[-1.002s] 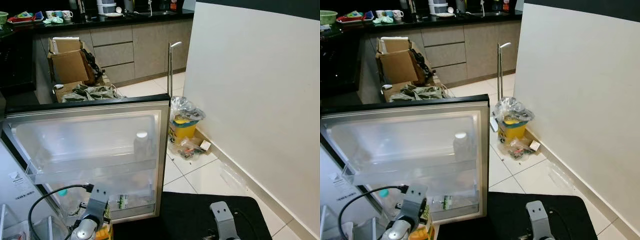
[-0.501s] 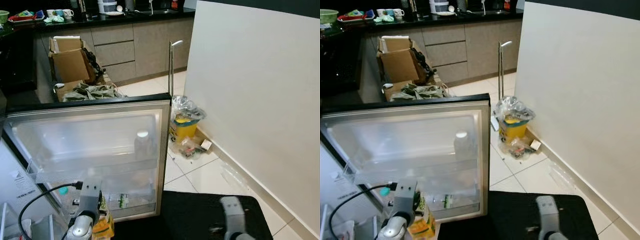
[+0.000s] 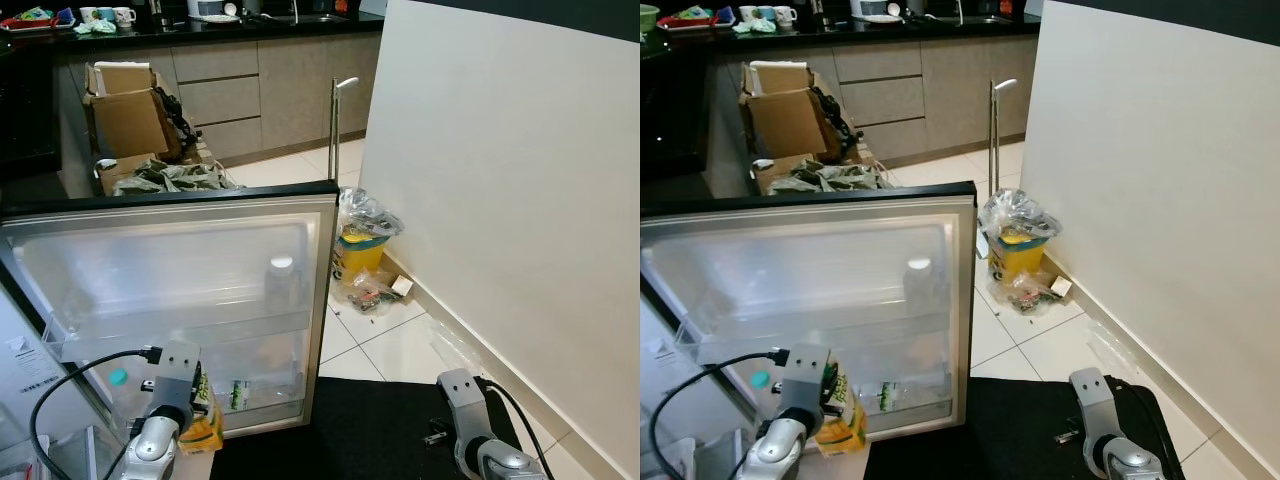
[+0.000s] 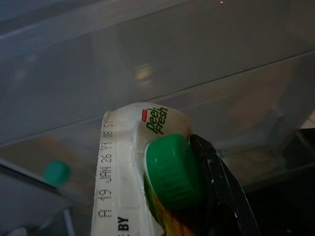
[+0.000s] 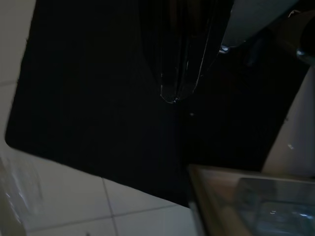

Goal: Restocking fridge

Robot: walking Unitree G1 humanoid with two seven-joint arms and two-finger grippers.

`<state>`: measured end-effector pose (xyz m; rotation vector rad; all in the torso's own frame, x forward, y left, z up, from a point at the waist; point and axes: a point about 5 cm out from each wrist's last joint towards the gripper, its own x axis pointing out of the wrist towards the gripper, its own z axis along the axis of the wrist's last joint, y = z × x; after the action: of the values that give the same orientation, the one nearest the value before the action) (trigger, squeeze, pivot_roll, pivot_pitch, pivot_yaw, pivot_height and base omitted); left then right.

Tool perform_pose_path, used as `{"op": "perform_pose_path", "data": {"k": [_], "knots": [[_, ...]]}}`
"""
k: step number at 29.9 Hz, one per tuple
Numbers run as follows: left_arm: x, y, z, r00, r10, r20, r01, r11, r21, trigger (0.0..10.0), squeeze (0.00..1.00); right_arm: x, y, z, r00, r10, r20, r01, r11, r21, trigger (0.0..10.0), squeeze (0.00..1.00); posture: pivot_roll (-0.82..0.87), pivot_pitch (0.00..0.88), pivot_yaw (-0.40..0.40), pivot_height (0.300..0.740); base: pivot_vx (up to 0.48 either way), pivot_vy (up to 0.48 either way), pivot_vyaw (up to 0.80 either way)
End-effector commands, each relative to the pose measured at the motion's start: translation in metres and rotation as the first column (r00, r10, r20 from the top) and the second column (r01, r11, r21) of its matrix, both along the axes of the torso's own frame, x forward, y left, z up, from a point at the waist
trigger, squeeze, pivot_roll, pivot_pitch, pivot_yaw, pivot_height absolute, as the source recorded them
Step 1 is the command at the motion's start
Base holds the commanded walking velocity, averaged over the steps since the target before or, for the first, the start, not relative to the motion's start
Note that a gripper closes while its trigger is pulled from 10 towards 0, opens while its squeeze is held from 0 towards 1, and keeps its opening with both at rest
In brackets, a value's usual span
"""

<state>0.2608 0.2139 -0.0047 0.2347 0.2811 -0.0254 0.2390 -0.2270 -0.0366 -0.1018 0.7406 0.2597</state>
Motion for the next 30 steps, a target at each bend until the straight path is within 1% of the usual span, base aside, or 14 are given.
{"op": "perform_pose_path", "data": {"k": [1, 3, 6, 10, 14, 15, 16, 17, 20, 23, 24, 28, 30], "knots": [[0.000, 0.006, 0.003, 1.000, -0.009, 0.021, 0.009, 0.999, 0.035, 10.0, 0.00, 0.002, 0.002, 0.002, 0.999, 0.034, 0.020, -0.034, 0.999, 0.004, 10.0, 0.00, -0.06, 0.028, -0.017, 0.676, 0.000, 0.000, 0.00], [0.004, 0.010, 0.009, 0.999, -0.001, 0.045, -0.002, 0.999, 0.052, 10.0, 0.00, 0.006, 0.009, 0.005, 0.996, 0.078, 0.047, -0.079, 0.996, 0.028, 10.0, 0.00, -0.06, 0.033, -0.011, 0.676, 0.000, 0.000, 0.00], [0.006, 0.011, 0.011, 0.999, -0.006, 0.053, 0.003, 0.998, 0.055, 10.0, 0.00, 0.008, 0.012, 0.006, 0.994, 0.097, 0.052, -0.098, 0.995, 0.030, 10.0, 0.00, -0.06, 0.033, -0.009, 0.676, 0.000, 0.000, 0.00], [0.009, 0.014, 0.016, 0.997, -0.021, 0.078, 0.016, 0.998, 0.065, 10.0, 0.00, 0.019, 0.023, 0.013, 0.983, 0.164, 0.087, -0.167, 0.985, 0.036, 10.0, 0.00, -0.05, 0.033, -0.003, 0.676, 0.000, 0.000, 0.00], [0.008, 0.014, 0.016, 0.997, -0.024, 0.079, 0.019, 0.998, 0.064, 10.0, 0.00, 0.022, 0.028, 0.015, 0.975, 0.200, 0.093, -0.203, 0.979, 0.021, 10.0, 0.00, -0.05, 0.035, -0.002, 0.661, 0.000, 0.000, 0.00], [0.007, 0.013, 0.015, 0.997, -0.026, 0.077, 0.021, 0.998, 0.061, 10.0, 0.00, 0.025, 0.032, 0.018, 0.967, 0.230, 0.105, -0.234, 0.972, 0.025, 10.0, 0.00, -0.05, 0.036, -0.001, 0.651, 0.000, 0.000, 0.00], [0.007, 0.013, 0.015, 0.997, -0.026, 0.077, 0.021, 0.998, 0.061, 10.0, 0.00, 0.025, 0.032, 0.018, 0.967, 0.230, 0.105, -0.234, 0.972, 0.025, 10.0, 0.00, -0.05, 0.036, -0.001, 0.651, 0.000, 0.000, 0.00], [0.005, 0.013, 0.013, 0.997, -0.028, 0.072, 0.024, 0.998, 0.059, 10.0, 0.00, 0.027, 0.036, 0.020, 0.960, 0.254, 0.117, -0.259, 0.965, 0.030, 10.0, 0.00, -0.04, 0.038, 0.002, 0.641, 0.000, 0.000, 0.00], [0.004, 0.013, 0.012, 0.997, -0.029, 0.067, 0.025, 0.998, 0.058, 10.0, 0.00, 0.028, 0.038, 0.021, 0.956, 0.267, 0.124, -0.272, 0.962, 0.031, 10.0, 0.00, -0.04, 0.038, 0.003, 0.636, 0.000, 0.000, 0.00], [0.000, 0.013, 0.009, 0.998, -0.034, 0.056, 0.031, 0.998, 0.060, 10.0, 0.00, 0.034, 0.043, 0.027, 0.941, 0.296, 0.165, -0.305, 0.952, 0.034, 10.0, 0.00, -0.04, 0.039, 0.008, 0.616, 0.000, 0.000, 0.00], [0.000, 0.013, 0.009, 0.998, -0.034, 0.056, 0.031, 0.998, 0.060, 10.0, 0.00, 0.034, 0.043, 0.027, 0.941, 0.296, 0.165, -0.305, 0.952, 0.034, 10.0, 0.00, -0.04, 0.039, 0.008, 0.616, 0.000, 0.000, 0.00], [0.000, 0.014, 0.010, 0.997, -0.038, 0.061, 0.034, 0.998, 0.062, 10.0, 0.00, 0.041, 0.046, 0.036, 0.919, 0.324, 0.223, -0.342, 0.939, 0.043, 10.0, 0.00, -0.04, 0.044, 0.012, 0.616, 0.000, 0.000, 0.00], [0.001, 0.014, 0.010, 0.997, -0.038, 0.065, 0.034, 0.998, 0.061, 10.0, 0.00, 0.042, 0.047, 0.038, 0.914, 0.334, 0.231, -0.352, 0.935, 0.042, 10.0, 0.00, -0.04, 0.044, 0.012, 0.616, 0.000, 0.000, 0.00]]}}
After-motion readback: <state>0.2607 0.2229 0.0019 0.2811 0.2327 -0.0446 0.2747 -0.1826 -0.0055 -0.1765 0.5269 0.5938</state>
